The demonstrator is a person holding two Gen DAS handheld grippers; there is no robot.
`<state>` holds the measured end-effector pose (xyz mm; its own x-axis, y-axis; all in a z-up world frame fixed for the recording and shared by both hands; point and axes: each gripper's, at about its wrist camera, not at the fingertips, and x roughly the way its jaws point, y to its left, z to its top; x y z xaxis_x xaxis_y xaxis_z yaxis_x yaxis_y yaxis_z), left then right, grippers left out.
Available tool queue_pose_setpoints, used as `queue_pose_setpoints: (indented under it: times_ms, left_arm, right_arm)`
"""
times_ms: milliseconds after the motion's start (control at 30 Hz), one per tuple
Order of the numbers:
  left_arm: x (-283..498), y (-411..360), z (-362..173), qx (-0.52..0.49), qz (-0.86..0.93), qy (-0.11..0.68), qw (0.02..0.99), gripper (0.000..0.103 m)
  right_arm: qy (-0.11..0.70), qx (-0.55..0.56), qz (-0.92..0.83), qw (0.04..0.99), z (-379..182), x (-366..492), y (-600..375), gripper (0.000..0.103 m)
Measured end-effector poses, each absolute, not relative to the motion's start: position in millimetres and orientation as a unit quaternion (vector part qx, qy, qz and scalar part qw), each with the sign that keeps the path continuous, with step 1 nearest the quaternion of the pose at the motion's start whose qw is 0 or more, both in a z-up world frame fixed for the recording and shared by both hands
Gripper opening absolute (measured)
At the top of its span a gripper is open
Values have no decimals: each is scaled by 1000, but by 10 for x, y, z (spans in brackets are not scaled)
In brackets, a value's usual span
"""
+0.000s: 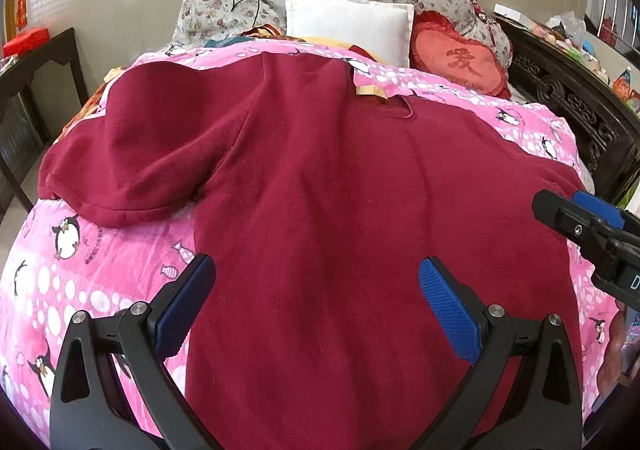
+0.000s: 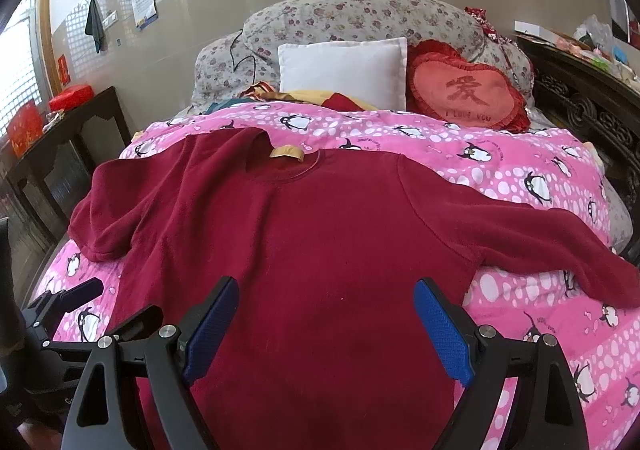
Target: Fold small clothes
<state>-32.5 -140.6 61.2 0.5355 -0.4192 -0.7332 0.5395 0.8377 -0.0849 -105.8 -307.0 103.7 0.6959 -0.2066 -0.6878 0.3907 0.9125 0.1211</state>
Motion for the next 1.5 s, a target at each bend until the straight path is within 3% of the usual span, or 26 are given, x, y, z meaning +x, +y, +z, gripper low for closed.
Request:
queue_pose_setpoints:
  times_ms: [1233, 1500]
  left_arm:
    - [-258, -1315, 644, 64, -270, 398, 874, 102]
    - [16, -602, 773, -2, -258, 418, 871, 102]
  right_arm:
    - [363, 115, -164, 910, 1012, -967, -3009, 88]
    - [364, 95, -105, 921, 1135, -704, -2713, 88]
